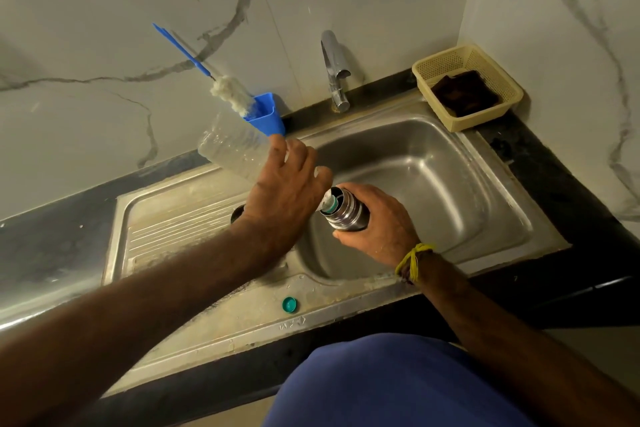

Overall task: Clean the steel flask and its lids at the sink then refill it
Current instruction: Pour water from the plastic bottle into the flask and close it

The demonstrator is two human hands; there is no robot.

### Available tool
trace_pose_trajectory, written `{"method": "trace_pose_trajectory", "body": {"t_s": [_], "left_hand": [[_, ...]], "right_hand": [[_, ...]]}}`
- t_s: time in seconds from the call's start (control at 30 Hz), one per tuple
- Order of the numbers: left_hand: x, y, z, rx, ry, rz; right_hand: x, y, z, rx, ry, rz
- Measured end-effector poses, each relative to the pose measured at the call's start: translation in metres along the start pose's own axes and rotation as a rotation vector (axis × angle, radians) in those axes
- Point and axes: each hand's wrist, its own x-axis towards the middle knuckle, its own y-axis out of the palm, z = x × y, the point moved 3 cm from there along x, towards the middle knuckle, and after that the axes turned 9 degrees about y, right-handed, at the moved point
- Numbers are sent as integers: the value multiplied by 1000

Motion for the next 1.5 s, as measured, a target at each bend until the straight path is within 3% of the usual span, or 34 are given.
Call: {"method": "trace_pose_trajectory", "body": {"t_s": [0.3,0.63,0.83,1.03,1.23,1.33,1.5], "left_hand": [[13,-7,-18,228,16,51],[8,-2,-22,203,29,30],[-4,3,-17,73,8,12],[-18,28,3,-271,-168,-71],[-31,78,31,-1021,-339,-260],[-36,104,43,-1252,-404,-426],[-34,171,67,-1493,-821,-628]], "right_hand": [[6,6,-2,-21,39,3],[2,8,-2,-4,31,38],[2,12,5,-6,5,58],[5,17,16,86,15,8],[12,34,30,199,40,-89],[20,41,42,250,30,-116],[29,49,49,279,57,-134]]}}
